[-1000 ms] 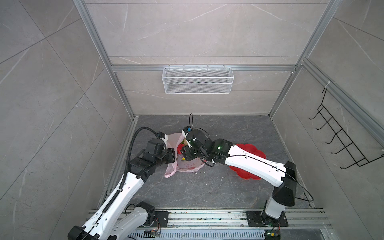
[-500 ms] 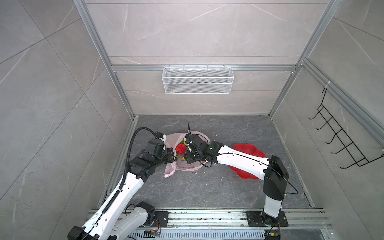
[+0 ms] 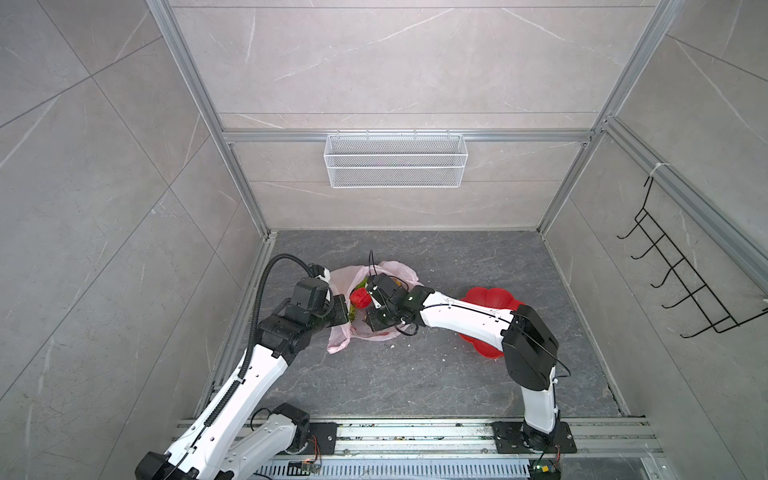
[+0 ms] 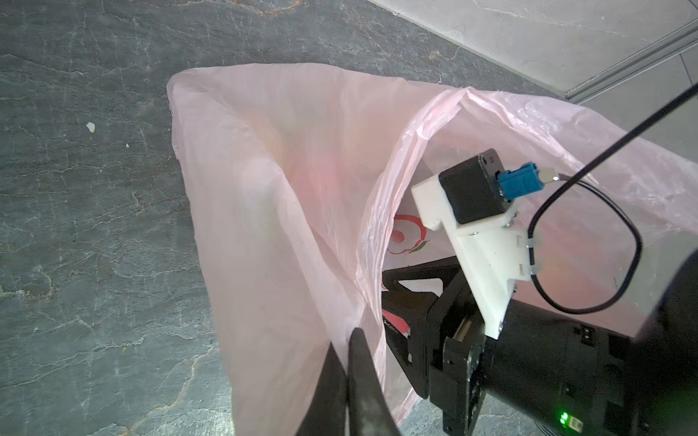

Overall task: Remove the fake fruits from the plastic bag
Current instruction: 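Move the right gripper back into the bag toward the red apple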

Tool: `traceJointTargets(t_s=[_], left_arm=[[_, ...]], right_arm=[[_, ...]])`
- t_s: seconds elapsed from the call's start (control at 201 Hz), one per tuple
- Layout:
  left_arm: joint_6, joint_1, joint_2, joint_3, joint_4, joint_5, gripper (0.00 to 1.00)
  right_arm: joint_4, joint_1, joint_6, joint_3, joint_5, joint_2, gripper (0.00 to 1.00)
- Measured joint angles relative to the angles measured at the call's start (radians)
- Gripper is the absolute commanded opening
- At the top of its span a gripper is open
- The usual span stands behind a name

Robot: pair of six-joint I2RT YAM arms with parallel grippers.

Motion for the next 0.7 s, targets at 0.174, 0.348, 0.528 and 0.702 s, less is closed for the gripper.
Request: traceJointTargets(t_s=[0.174,0.348,0.528,0.702], left_arm=[[0.0,0.0,-0.01,0.0,-0.002,0.002,0.0],[0.002,0.0,-0.046,-0.008,-0.006,0.004,0.0],[0.003,0.0,-0.091,-0.039,-0.021,0.01,0.0],[0.008,0.0,-0.113,-0.061,-0.037,0.021,0.0]], right_arm=[[0.002,-0.003,0.005,0.037,0.002,0.059,0.48],[0.022,-0.005,0.067,0.073,0.036,0.108,0.51],[0.064,-0.006,0.171,0.076,0.088,0.134,0.52],[0.103,-0.006,0.241,0.077,0.115,0.152,0.55]])
